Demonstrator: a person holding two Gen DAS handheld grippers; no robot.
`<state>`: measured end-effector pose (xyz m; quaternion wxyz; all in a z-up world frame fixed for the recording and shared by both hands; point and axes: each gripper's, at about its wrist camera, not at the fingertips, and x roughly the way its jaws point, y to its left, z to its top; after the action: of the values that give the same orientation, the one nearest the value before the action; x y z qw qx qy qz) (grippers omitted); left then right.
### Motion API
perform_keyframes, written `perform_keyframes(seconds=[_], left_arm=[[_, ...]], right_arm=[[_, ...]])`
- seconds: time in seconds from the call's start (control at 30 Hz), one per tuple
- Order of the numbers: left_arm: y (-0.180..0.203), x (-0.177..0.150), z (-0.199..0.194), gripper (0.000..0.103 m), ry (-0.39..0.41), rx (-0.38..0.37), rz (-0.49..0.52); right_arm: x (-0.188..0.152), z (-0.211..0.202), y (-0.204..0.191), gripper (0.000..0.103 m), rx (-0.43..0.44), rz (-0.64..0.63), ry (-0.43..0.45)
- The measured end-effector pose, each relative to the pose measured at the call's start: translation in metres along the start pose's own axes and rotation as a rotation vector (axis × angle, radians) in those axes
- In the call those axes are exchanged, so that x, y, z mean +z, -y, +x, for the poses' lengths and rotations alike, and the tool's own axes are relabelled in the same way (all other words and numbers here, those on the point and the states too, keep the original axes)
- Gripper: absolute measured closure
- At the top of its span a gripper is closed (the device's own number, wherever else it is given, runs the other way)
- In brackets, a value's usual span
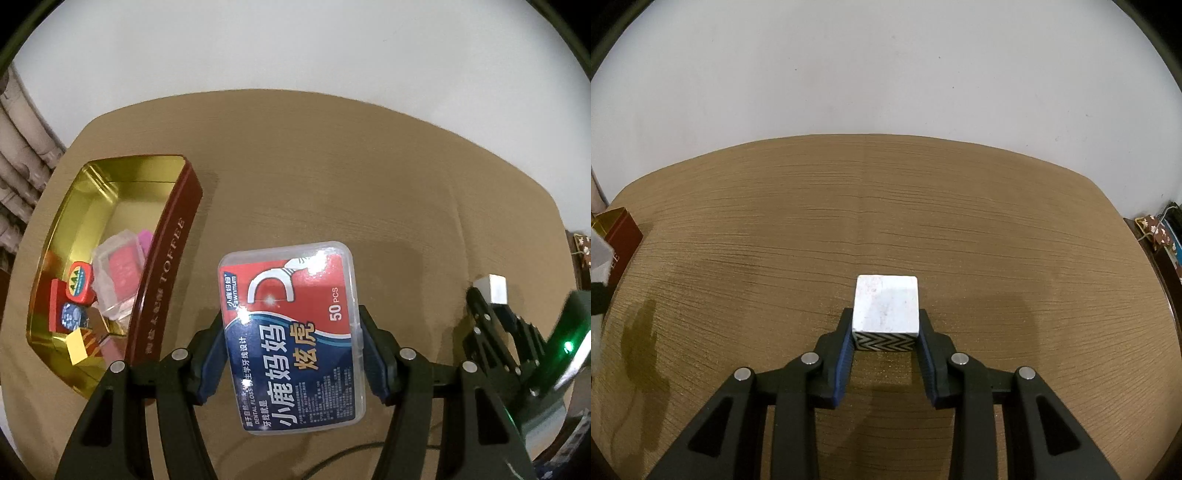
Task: Organize rigid objects
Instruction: 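Carry the floss box into the gold tin and open the left tool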
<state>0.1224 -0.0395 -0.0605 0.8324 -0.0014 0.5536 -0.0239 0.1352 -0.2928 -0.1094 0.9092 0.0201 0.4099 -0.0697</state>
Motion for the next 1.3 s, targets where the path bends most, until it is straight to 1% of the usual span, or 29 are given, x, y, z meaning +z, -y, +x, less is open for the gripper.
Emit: perform_keyframes(seconds=[0.07, 0.1, 0.23, 0.37, 0.43, 0.5, 0.57, 0.67, 0.83, 0.9, 0.93, 1.0, 1.1, 1.23, 1.3], left_arm=[[0.001, -0.002, -0.002, 0.044, 0.006, 0.013, 0.008], [-0.008, -0.018, 0.0, 0.044, 0.014, 0.007, 0.011], [-0.01, -0.025, -0.011, 0.044, 0.053, 0.025, 0.014], [-0.006, -0.031, -0.025, 0.044, 0.078, 0.037, 0.022], [-0.003, -0.034, -0.031, 0.044, 0.078, 0.033, 0.02], [-0.006, -0.029, -0.044, 0.044, 0.084, 0.014, 0.019], [-0.01, -0.029, -0.05, 0.044, 0.087, 0.012, 0.028], [-0.02, -0.027, -0.059, 0.044, 0.111, 0.043, 0.042], [-0.041, -0.017, -0.077, 0.044, 0.132, 0.066, 0.018], [-0.046, -0.014, -0.082, 0.044, 0.154, 0.101, 0.024], [-0.05, -0.013, -0.084, 0.044, 0.154, 0.11, 0.019], [-0.058, -0.012, -0.085, 0.044, 0.153, 0.096, 0.005], [-0.074, -0.014, -0.085, 0.044, 0.152, 0.111, -0.02], [-0.09, -0.008, -0.093, 0.044, 0.15, 0.146, -0.048], [-0.1, -0.008, -0.092, 0.044, 0.148, 0.175, -0.057]], right_arm=[[0.001, 0.0, 0.001, 0.07, -0.001, 0.002, 0.0], [0.001, 0.0, 0.001, 0.07, 0.0, 0.002, -0.001], [0.003, -0.001, -0.001, 0.07, -0.006, -0.004, -0.001], [0.002, -0.001, -0.004, 0.07, -0.011, -0.009, -0.001], [0.002, -0.002, -0.005, 0.07, -0.011, -0.011, -0.001], [0.002, -0.001, -0.004, 0.07, -0.011, -0.01, -0.001], [0.002, -0.001, -0.005, 0.07, -0.011, -0.011, -0.001], [0.002, -0.001, -0.003, 0.07, -0.011, -0.01, -0.001], [0.002, -0.001, -0.004, 0.07, -0.013, -0.011, -0.001], [0.002, -0.001, -0.004, 0.07, -0.014, -0.012, 0.0], [0.002, -0.001, -0.004, 0.07, -0.014, -0.012, 0.0], [0.002, -0.002, -0.004, 0.07, -0.018, -0.016, 0.0], [0.003, -0.001, -0.006, 0.07, -0.016, -0.017, 0.0], [0.002, -0.001, -0.005, 0.07, -0.015, -0.017, 0.0], [0.002, -0.001, -0.004, 0.07, -0.015, -0.018, 0.0]])
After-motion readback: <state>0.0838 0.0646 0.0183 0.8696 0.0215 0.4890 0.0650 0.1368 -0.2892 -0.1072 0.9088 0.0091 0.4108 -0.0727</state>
